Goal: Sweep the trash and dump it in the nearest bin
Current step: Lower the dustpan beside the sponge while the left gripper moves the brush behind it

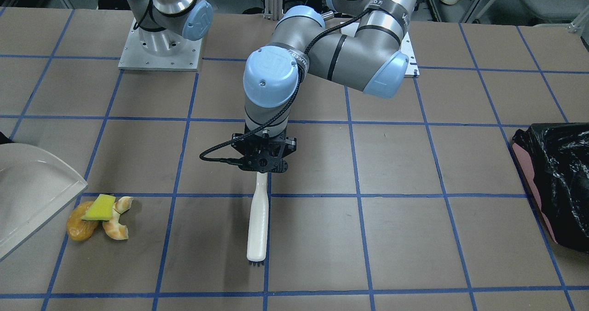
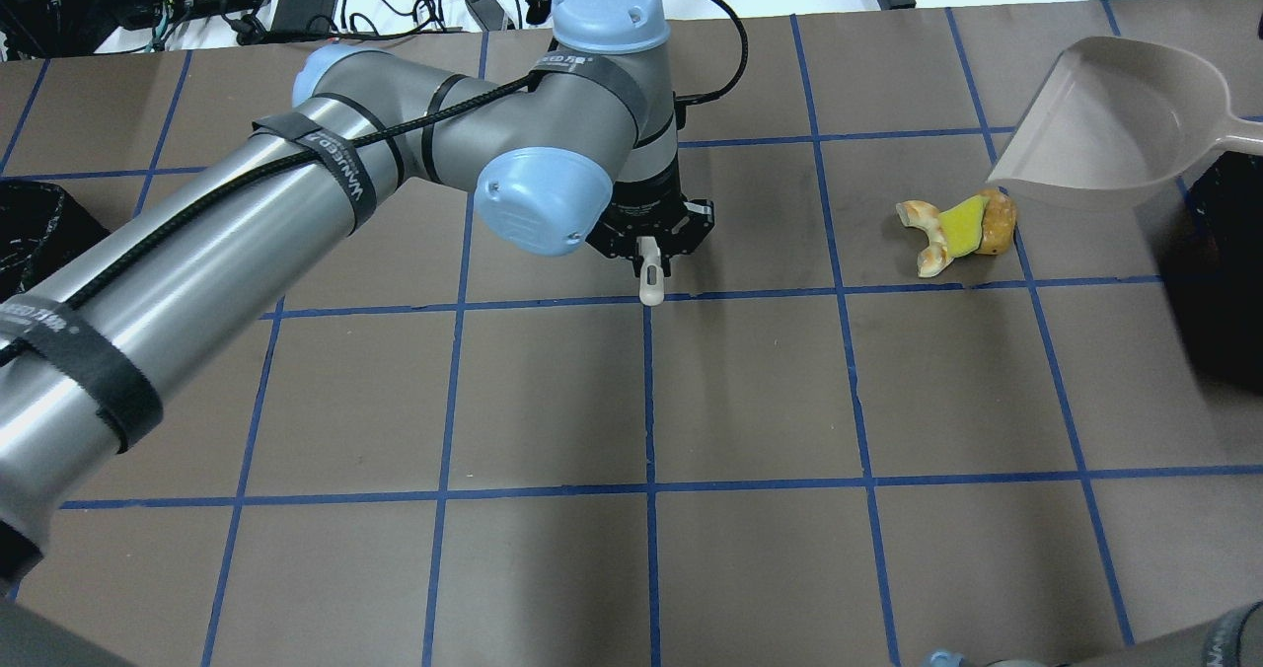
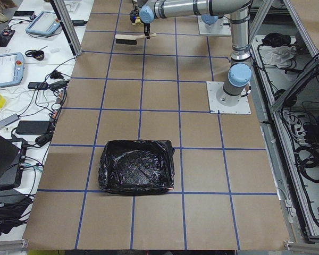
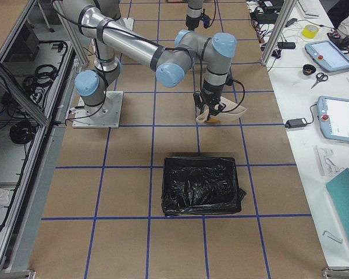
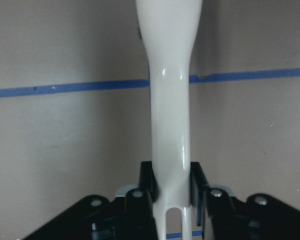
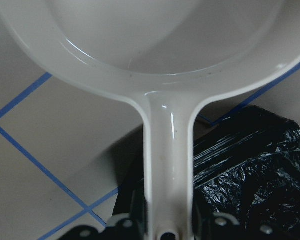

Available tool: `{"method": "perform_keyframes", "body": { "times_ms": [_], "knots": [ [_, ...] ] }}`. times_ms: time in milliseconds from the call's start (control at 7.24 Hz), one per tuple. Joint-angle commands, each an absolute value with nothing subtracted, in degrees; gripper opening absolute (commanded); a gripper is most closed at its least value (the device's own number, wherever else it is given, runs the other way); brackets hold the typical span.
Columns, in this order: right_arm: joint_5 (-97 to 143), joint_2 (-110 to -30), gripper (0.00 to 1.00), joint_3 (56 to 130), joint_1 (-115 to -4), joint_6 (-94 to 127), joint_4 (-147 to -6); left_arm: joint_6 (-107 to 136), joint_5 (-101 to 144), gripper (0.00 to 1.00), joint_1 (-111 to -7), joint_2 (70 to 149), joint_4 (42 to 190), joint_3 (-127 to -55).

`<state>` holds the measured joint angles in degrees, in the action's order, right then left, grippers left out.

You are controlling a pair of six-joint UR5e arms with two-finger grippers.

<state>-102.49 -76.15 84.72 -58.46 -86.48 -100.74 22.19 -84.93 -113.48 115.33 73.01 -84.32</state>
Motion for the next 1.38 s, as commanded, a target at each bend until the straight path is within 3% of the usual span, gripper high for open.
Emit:
{"method": "perform_keyframes", "body": {
  "times_ms": [0,691,1244],
  "knots": [
    [-104.83,-73.49,0.0,85.16,-56.87,-94.28,-105.34,27.75,-84.73,0.0,-116.97,120.74,73.39,-77.55],
    [-106.03,-67.16,0.0,85.6,-56.87,-110.0,-114.87,36.46,-82.35,0.0,-123.03,128.75,72.69,-68.75],
    [-106.61,-65.57,0.0,88.85,-56.78,-110.04,-121.62,42.53,-82.18,0.0,-126.38,132.97,70.77,-65.04]
  ]
}}
